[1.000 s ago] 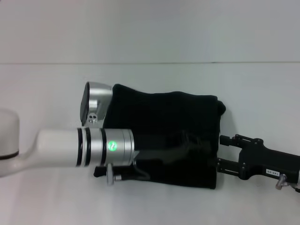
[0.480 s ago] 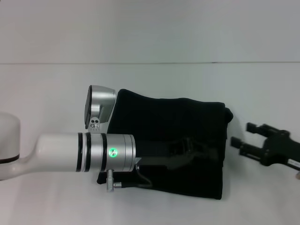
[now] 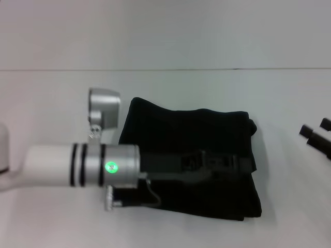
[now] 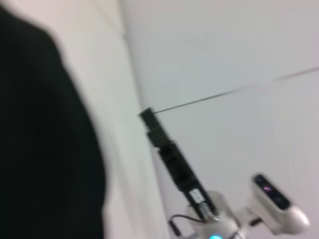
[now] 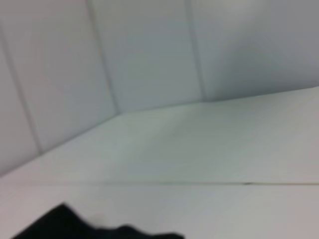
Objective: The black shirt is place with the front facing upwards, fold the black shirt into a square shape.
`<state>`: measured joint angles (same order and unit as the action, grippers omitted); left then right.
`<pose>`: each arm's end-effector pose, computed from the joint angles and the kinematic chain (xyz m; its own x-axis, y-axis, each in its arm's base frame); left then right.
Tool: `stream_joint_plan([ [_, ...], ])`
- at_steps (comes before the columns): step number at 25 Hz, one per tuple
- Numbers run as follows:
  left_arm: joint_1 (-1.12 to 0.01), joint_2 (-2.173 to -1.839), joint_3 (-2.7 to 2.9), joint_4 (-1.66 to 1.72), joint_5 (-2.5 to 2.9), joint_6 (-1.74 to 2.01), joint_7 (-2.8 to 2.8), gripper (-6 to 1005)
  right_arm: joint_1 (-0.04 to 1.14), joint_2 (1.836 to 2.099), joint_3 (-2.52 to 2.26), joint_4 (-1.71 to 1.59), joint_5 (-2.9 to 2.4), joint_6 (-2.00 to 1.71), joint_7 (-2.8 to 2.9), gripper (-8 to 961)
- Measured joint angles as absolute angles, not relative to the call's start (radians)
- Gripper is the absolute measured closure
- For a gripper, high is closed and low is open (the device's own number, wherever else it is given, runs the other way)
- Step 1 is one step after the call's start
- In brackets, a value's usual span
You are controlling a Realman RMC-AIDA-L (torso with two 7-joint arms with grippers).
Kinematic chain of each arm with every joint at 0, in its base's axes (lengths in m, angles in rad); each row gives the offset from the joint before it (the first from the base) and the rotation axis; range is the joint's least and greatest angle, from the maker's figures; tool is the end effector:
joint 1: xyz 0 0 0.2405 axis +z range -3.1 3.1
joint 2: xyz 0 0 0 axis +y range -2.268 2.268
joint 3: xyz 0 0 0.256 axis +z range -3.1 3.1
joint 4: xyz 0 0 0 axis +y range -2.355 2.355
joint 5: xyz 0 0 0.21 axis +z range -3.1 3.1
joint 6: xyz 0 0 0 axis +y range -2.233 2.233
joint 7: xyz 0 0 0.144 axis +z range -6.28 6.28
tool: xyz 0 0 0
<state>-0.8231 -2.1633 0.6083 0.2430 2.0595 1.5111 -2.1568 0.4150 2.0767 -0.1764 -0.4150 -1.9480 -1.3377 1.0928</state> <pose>-0.1707 0.3264 -0.0990 0.1887 0.9578 0.2168 0.7939 -0.2787 0.5404 0.3565 0.3070 0.0223 0.5866 -0.3031 -0.7511 -0.7764 -0.4743 -0.4150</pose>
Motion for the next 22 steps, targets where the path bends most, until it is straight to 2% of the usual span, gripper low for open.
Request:
stream_joint_plan([
  [5, -0.782, -2.152, 0.608, 0.387, 2.034, 1.733, -1.955, 475, 0.430, 2.080, -0.125, -0.411, -1.949, -1.346, 1.267, 216],
  [10, -0.733, -2.131, 0.613, 0.443, 2.037, 1.671, -1.767, 367, 0.449, 2.074, -0.167, -0.392, -1.956, -1.381, 1.486, 223],
  [13, -0.678, -2.131, 0.608, 0.495, 2.032, 1.562, -1.635, 271, 0.465, 2.071, -0.210, -0.384, -1.957, -1.391, 1.651, 226],
  [17, -0.629, -2.136, 0.606, 0.541, 2.021, 1.479, -1.535, 122, 0.491, 2.051, -0.293, -0.381, -1.957, -1.388, 1.908, 232],
  [22, -0.598, -2.130, 0.606, 0.545, 1.997, 1.579, -1.351, 30, 0.529, 2.013, -0.380, -0.340, -1.957, -1.370, 2.118, 238],
])
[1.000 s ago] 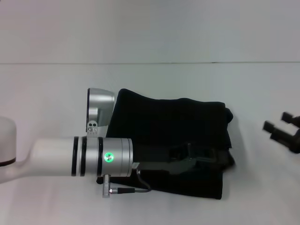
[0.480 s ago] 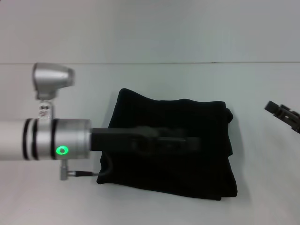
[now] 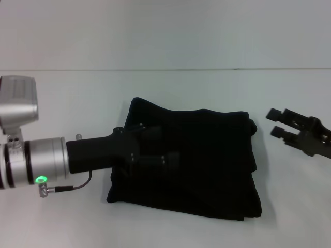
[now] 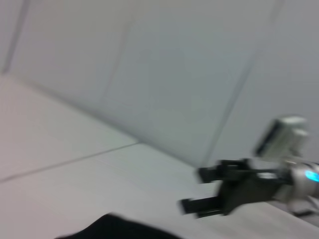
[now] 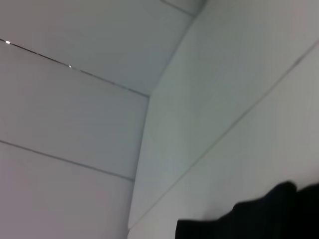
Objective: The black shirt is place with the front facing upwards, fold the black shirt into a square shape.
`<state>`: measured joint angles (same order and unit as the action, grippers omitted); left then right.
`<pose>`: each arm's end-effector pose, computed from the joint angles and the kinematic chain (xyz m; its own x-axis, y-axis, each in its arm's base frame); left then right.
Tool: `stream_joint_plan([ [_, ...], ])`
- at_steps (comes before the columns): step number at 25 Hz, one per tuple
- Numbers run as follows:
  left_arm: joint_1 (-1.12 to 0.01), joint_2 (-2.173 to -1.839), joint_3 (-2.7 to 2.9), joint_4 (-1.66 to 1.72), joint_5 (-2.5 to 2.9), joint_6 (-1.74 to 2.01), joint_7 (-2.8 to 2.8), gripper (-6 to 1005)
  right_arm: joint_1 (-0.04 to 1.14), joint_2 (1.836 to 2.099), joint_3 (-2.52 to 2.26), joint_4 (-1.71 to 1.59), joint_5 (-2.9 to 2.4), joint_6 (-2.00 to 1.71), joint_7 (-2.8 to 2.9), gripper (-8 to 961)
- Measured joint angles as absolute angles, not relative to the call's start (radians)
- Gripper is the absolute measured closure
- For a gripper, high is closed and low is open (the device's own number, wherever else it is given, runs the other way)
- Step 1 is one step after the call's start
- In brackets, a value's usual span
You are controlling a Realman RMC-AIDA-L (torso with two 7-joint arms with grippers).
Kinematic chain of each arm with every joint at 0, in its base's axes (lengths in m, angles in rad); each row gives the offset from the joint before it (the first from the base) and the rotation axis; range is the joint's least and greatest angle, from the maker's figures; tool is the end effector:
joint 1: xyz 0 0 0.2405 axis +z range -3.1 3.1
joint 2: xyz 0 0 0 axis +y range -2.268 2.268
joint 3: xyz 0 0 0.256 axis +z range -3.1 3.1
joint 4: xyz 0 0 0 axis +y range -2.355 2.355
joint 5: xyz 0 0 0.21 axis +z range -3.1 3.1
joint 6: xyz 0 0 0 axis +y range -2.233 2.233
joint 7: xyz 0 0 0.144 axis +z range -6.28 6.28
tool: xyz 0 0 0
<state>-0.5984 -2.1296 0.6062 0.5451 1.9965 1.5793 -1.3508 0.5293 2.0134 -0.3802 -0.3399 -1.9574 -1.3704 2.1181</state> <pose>-0.2348 0.3301 -0.0296 0.7145 0.3585 0.6008 0.4703 -0.8819 -0.0331 0.3144 0.3372 0.0077 -0.1707 -0.7525 -0.6360 -0.9205 -0.1086 0.3755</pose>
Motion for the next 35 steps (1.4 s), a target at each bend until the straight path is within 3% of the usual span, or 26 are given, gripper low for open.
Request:
stream_joint_plan([
  [35, -0.563, -2.126, 0.606, 0.544, 1.996, 1.615, -1.249, 30, 0.576, 2.008, -0.518, -0.282, -1.958, -1.321, 2.232, 283],
])
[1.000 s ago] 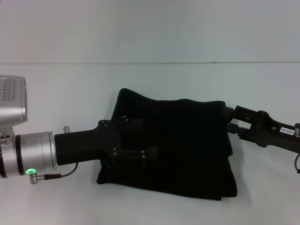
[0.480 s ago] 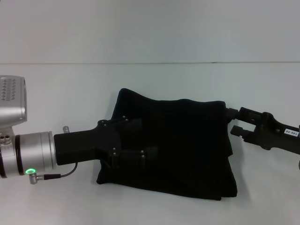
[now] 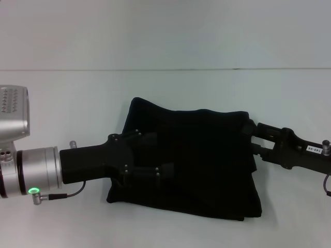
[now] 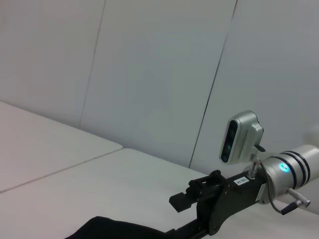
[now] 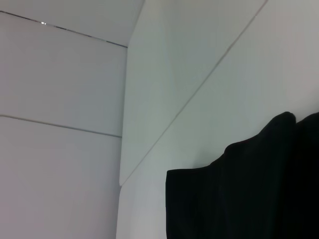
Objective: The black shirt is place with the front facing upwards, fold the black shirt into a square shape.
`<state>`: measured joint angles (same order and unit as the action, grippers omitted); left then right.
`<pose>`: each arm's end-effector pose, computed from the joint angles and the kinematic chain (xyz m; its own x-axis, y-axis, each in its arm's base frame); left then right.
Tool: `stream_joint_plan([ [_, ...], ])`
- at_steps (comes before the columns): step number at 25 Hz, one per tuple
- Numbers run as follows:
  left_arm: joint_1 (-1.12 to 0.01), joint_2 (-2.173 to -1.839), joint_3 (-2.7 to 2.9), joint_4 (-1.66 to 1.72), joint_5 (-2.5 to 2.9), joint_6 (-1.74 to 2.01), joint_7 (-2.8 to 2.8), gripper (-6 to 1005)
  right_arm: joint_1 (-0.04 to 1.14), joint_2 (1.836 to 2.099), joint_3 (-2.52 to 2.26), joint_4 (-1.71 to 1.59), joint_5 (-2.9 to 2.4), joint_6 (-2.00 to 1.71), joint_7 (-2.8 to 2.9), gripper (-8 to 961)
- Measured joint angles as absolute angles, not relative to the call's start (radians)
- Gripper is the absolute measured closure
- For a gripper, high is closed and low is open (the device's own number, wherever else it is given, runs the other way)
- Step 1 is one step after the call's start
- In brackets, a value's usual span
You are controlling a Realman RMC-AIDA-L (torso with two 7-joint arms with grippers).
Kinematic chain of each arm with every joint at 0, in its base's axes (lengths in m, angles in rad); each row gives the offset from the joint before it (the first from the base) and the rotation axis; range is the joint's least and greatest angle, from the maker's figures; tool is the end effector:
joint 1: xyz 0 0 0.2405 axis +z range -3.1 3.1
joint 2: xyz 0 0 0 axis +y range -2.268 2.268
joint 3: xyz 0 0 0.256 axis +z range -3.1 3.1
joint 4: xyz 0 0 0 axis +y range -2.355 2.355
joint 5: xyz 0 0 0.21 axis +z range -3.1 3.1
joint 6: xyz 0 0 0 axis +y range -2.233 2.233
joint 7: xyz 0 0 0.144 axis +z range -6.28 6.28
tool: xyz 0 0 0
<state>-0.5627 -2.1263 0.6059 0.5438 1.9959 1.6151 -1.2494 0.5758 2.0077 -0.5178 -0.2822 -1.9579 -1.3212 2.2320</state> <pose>-0.2439 0.3180 -0.0279 0.7432 0.2905 0.6027 0.4110 -0.9091 -0.0686 0.3018 0.3403 -0.0178 -0.2012 -0.8383 -0.5068 -0.9203 -0.0154 0.3909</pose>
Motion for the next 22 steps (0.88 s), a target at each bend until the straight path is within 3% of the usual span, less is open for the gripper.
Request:
stream_joint_plan([
  [9, -0.562, -2.128, 0.606, 0.543, 1.996, 1.615, -1.247, 31, 0.592, 2.012, -0.583, -0.293, -1.959, -1.266, 2.209, 295],
  [22, -0.558, -2.130, 0.606, 0.543, 1.996, 1.614, -1.252, 32, 0.594, 2.015, -0.589, -0.293, -1.959, -1.251, 2.202, 703],
])
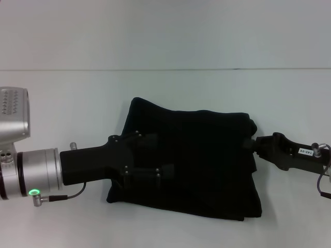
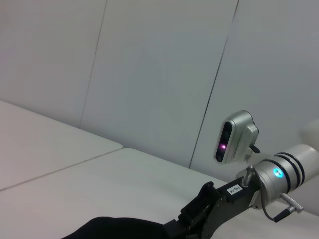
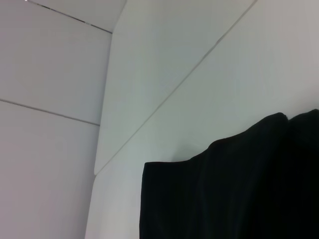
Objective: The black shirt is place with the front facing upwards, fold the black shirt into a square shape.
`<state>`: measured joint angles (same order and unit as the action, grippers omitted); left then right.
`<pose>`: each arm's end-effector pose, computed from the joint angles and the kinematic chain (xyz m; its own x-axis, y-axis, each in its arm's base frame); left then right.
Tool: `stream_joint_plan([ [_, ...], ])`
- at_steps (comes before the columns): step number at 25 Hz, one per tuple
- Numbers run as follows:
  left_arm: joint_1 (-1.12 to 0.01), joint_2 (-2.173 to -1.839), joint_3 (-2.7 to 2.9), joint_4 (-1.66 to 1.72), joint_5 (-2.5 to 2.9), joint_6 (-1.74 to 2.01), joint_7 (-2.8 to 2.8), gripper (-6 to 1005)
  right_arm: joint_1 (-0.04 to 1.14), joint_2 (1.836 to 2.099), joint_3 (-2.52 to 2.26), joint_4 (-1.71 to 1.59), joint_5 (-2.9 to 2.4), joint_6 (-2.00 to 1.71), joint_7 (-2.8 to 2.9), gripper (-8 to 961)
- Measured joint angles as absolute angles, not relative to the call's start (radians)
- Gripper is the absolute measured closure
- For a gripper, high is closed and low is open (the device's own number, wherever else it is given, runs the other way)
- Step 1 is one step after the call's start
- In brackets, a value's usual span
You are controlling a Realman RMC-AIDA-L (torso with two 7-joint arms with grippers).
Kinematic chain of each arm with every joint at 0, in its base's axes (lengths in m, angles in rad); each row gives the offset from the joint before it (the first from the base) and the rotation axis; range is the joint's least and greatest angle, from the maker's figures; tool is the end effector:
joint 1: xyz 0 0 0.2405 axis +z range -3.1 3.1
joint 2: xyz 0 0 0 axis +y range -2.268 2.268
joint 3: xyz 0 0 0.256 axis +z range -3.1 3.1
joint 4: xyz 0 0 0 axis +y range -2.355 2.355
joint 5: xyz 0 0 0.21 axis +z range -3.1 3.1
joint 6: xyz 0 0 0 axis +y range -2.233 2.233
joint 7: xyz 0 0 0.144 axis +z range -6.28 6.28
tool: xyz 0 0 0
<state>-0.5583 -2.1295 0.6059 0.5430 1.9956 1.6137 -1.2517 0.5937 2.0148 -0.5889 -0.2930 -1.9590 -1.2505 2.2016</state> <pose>-0.2447 0.3165 -0.0292 0.7391 0.2976 0.6044 0.4180 -0.9061 -0.0650 0.3016 0.3467 -0.0262 -0.1218 -0.8494 -0.5134 -0.9536 -0.0434 0.2980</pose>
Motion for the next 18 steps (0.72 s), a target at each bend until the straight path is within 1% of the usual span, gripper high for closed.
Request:
stream_joint_plan([
  [6, -0.559, -2.131, 0.606, 0.543, 1.996, 1.614, -1.252, 32, 0.596, 2.014, -0.589, -0.297, -1.959, -1.245, 2.193, 888],
  [18, -0.563, -2.129, 0.606, 0.542, 1.996, 1.618, -1.277, 33, 0.591, 2.007, -0.598, -0.360, -1.958, -1.202, 2.163, 870],
])
